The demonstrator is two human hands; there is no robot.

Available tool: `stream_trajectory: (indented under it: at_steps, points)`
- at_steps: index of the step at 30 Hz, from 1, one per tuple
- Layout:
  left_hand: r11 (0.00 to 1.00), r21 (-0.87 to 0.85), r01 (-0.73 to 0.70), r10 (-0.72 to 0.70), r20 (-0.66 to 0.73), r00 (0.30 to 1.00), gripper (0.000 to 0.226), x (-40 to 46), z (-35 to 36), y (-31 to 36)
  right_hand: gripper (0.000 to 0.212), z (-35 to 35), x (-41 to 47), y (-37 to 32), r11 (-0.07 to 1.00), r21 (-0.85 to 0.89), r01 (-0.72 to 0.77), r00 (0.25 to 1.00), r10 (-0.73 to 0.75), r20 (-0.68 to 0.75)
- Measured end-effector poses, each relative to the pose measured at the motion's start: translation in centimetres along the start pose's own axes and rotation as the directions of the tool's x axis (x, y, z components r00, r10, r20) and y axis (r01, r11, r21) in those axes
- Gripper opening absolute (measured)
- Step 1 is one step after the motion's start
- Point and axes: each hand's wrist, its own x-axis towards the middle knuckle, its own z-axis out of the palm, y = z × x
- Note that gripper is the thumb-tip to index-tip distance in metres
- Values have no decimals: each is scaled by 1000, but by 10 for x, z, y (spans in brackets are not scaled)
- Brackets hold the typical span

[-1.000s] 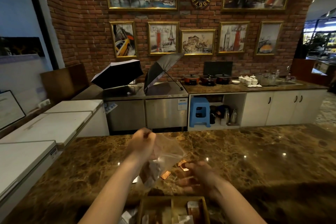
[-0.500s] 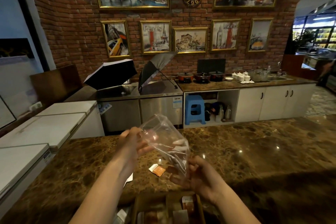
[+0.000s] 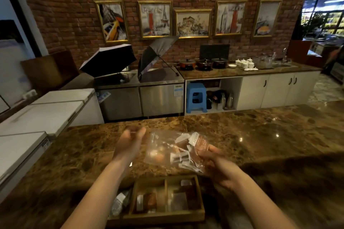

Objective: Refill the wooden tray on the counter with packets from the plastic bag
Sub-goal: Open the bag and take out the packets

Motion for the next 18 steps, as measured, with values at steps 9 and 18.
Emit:
stream_trajectory:
  at_steps: [9,18]
  points:
    - [835,380,-398,208,451,868,47,-12,51,5,27,-10,-10,-16,536,-830,156,971,-237,30]
    - [744,493,-451,125,560,819,53,-32,75,-6,47,10,-19,-36,146,-963,227,960,-199,196]
